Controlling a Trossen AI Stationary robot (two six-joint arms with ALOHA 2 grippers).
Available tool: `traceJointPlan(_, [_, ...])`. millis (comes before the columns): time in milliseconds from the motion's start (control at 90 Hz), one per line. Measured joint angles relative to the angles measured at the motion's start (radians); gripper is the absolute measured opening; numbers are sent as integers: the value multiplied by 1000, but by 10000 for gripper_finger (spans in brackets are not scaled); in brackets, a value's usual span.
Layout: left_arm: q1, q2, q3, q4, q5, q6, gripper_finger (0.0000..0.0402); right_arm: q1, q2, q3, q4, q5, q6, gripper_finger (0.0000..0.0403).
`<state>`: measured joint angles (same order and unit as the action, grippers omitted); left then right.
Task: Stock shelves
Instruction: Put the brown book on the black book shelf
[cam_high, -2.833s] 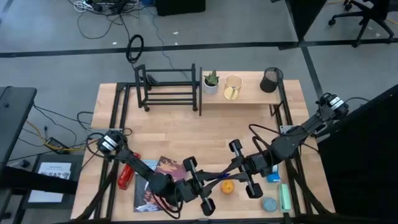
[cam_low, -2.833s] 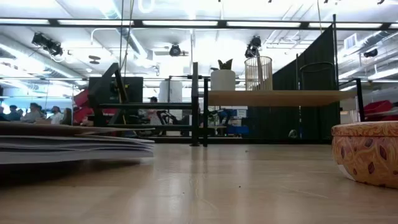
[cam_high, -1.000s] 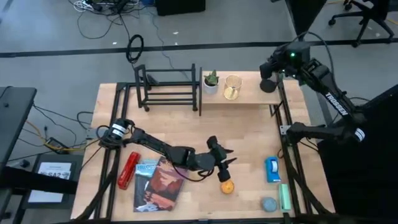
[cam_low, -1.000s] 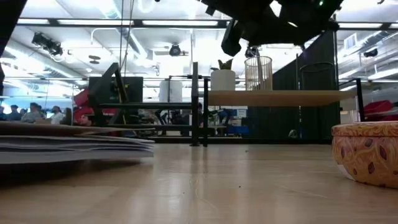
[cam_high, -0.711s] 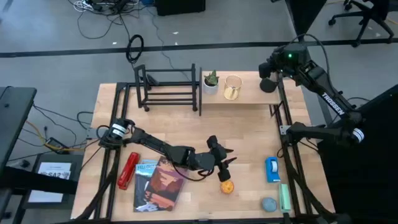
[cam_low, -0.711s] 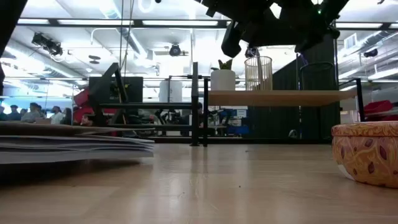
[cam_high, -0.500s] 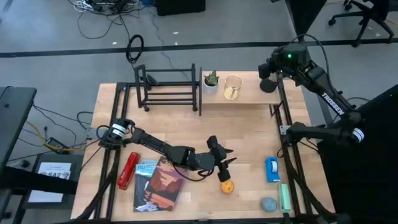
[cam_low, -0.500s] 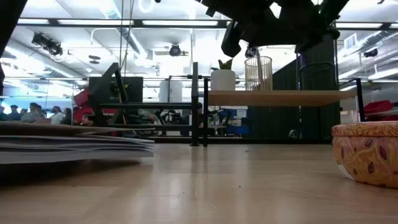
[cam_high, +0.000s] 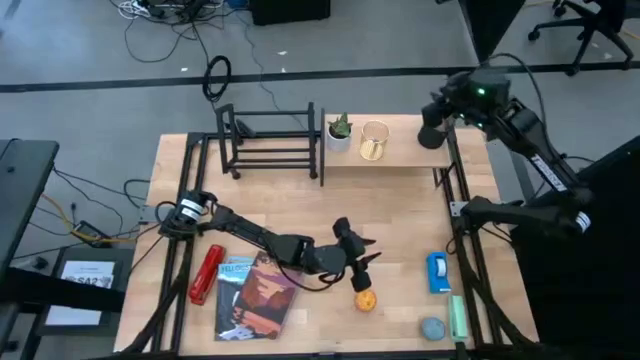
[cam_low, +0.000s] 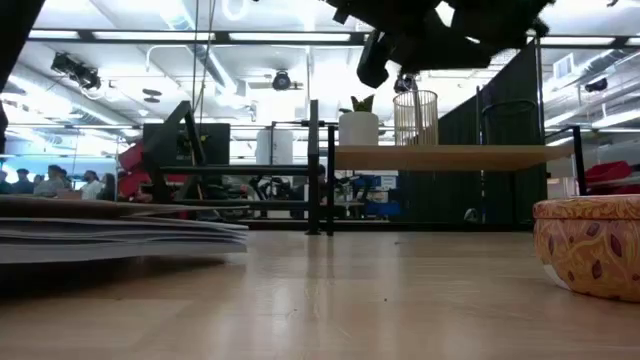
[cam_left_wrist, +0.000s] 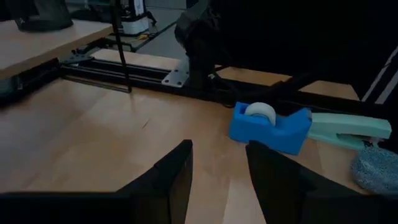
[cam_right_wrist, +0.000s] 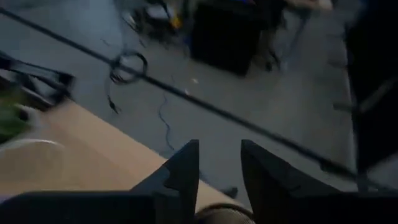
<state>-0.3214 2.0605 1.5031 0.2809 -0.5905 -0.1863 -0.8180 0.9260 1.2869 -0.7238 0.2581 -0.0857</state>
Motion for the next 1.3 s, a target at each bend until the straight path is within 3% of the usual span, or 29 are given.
traceJointPlan(111, [0, 0, 57, -124, -90, 26, 133, 138, -54, 25, 12, -20, -19, 89])
traceJointPlan(200, [0, 0, 143, -347, -159, 15, 133, 277, -86, 25, 7, -63, -13, 89])
traceJointPlan(389, [1, 0, 394, -848, -143, -101, 133, 598, -95, -23, 41, -97, 39, 89])
traceJointPlan(500, [-5, 0, 539, -1082, -35, -210, 133, 775, -74, -83, 112, -97, 41, 89])
traceJointPlan(633, [-23, -1, 670, -1318, 201, -397, 133, 971, -23, -176, 265, -97, 41, 89])
traceJointPlan(744, [-64, -1, 707, -1508, 396, -564, 133, 1103, 50, -253, 409, -99, 40, 89])
traceJointPlan(956, [-217, 0, 704, -1833, 621, -948, 133, 1226, 272, -329, 592, -170, 87, 89])
traceJointPlan(1200, [-391, -10, 702, -1853, 543, -1262, 133, 1257, 583, -324, 876, -362, 224, 89])
traceJointPlan(1300, [-447, -28, 655, -1848, 516, -1370, 133, 1263, 699, -283, 913, -402, 239, 89])
